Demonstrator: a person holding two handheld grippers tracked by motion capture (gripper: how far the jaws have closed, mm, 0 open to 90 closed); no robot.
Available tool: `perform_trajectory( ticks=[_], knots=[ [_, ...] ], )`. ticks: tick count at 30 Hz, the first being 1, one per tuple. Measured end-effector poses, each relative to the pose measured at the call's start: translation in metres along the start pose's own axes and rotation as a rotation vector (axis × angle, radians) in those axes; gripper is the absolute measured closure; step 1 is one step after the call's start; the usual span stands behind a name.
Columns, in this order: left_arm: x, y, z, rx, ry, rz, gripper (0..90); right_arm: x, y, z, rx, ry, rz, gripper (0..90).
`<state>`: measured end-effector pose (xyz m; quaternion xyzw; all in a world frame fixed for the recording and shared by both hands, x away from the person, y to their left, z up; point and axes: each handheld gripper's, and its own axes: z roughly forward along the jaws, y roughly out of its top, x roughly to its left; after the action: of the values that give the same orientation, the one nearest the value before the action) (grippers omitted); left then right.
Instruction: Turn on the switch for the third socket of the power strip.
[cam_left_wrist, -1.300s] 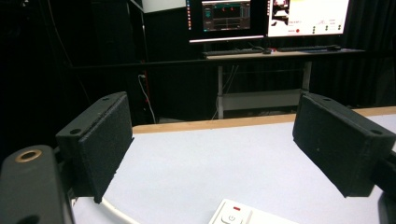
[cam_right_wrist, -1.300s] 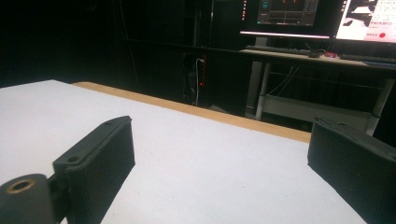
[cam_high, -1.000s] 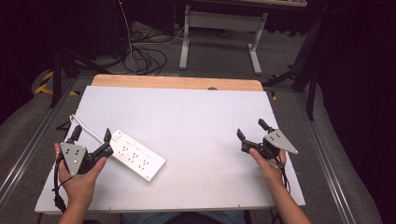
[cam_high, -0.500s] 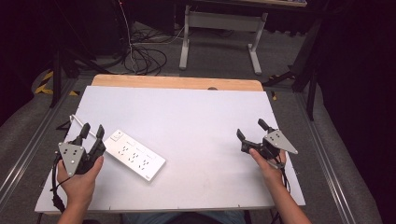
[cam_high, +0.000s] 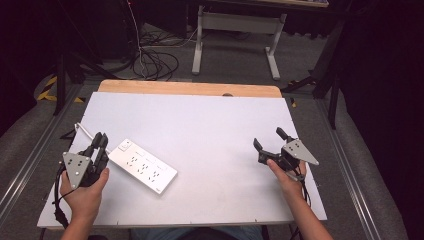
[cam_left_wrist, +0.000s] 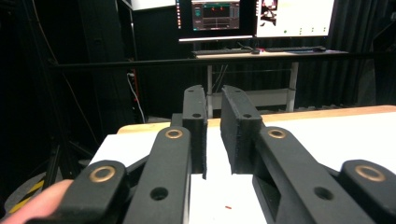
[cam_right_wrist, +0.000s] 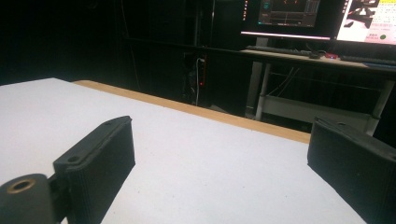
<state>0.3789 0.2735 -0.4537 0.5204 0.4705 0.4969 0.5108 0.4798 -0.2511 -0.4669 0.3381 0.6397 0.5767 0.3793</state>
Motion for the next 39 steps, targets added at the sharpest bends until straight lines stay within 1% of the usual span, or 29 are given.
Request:
perform_trajectory(
  ticks=[6,12,18,21,22,24,28,39],
  knots=[
    [0.0,0.0,0.0,0.005,-0.014,0.004,86.2,0.0,0.0,0.0,0.0,0.003,-0.005,7.9],
    [0.0,0.001,0.0,0.016,-0.025,0.0,88.7,0.001,0.0,0.0,0.003,0.003,-0.007,8.1],
    [-0.002,0.002,0.0,0.038,-0.042,0.005,89.6,0.001,-0.001,0.0,0.004,0.005,-0.007,8.1],
    [-0.005,0.002,0.001,0.05,-0.062,0.003,89.8,0.001,-0.001,0.001,0.003,0.008,-0.007,8.1],
    [-0.005,0.002,0.001,0.054,-0.067,0.009,89.8,0.001,-0.001,0.001,0.004,0.008,-0.007,8.1],
    [-0.006,0.002,0.002,0.056,-0.072,0.009,89.8,0.001,-0.001,0.001,0.005,0.008,-0.007,8.0],
    [-0.01,0.002,0.004,0.069,-0.098,0.021,89.8,0.002,-0.001,0.001,0.005,0.008,-0.008,8.1],
    [-0.013,0.001,0.007,0.077,-0.119,0.031,89.8,0.001,-0.001,0.001,0.007,0.008,-0.009,8.1]
  ],
)
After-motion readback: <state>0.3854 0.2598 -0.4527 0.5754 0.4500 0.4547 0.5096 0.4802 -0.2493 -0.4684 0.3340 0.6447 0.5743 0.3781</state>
